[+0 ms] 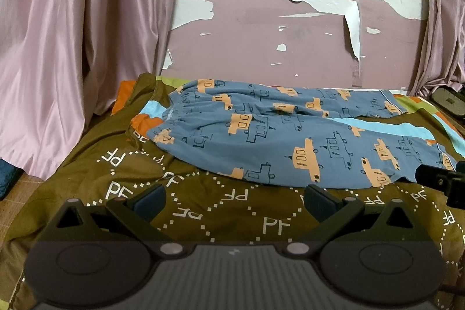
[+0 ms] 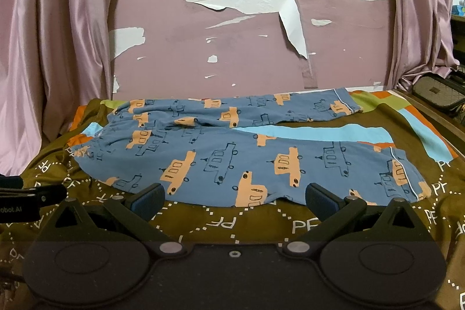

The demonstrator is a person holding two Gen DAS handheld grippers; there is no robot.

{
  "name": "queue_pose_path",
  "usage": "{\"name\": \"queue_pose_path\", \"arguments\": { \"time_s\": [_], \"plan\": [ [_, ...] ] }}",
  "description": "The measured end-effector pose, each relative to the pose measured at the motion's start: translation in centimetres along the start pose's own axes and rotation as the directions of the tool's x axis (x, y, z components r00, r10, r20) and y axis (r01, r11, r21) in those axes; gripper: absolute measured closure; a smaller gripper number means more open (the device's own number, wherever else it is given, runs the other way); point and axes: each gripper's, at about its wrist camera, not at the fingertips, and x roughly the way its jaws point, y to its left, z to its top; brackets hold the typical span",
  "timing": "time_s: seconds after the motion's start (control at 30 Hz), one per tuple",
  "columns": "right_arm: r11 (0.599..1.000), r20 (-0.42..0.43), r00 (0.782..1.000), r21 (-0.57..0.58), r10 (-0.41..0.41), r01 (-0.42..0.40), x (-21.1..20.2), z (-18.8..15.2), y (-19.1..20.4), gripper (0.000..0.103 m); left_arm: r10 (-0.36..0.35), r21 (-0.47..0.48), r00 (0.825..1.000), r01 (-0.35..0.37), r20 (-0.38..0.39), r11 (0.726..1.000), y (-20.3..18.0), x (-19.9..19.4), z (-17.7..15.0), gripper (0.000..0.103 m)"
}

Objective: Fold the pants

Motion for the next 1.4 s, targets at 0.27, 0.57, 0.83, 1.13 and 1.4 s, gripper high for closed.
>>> {"name": "queue_pose_path", "arguments": {
  "time_s": [0.27,0.57,0.83,1.13,1.4],
  "plan": [
    [1.000,0.000,1.000,0.002,-0.001,0.001,0.0,0.0,-0.1,0.000,0.000,-0.005,1.000,0.000,-0.007,1.000,0.2,0.1,0.1,0.000],
    [1.000,-0.057,0.998,-0.014,-0.007,0.007,0.8,0.1,0.1,0.000,0.011,-0.029,0.999,-0.012,-0.048,1.000,0.7,0.8,0.1,0.000],
    [0.999,-0.138,0.990,-0.051,-0.005,-0.002,1.8,0.1,1.0,0.000,0.024,-0.030,0.995,-0.027,-0.094,0.999,0.6,1.6,0.1,0.000],
    [0.994,-0.197,0.978,-0.097,-0.068,0.049,2.4,1.4,1.0,0.000,0.038,-0.047,0.987,-0.046,-0.157,0.998,0.2,2.9,0.5,0.000],
    [0.996,-0.222,0.972,-0.052,-0.078,0.068,2.8,2.1,-0.1,0.001,0.009,-0.064,0.977,-0.023,-0.213,0.998,-0.3,4.9,2.1,0.000]
  ]
}}
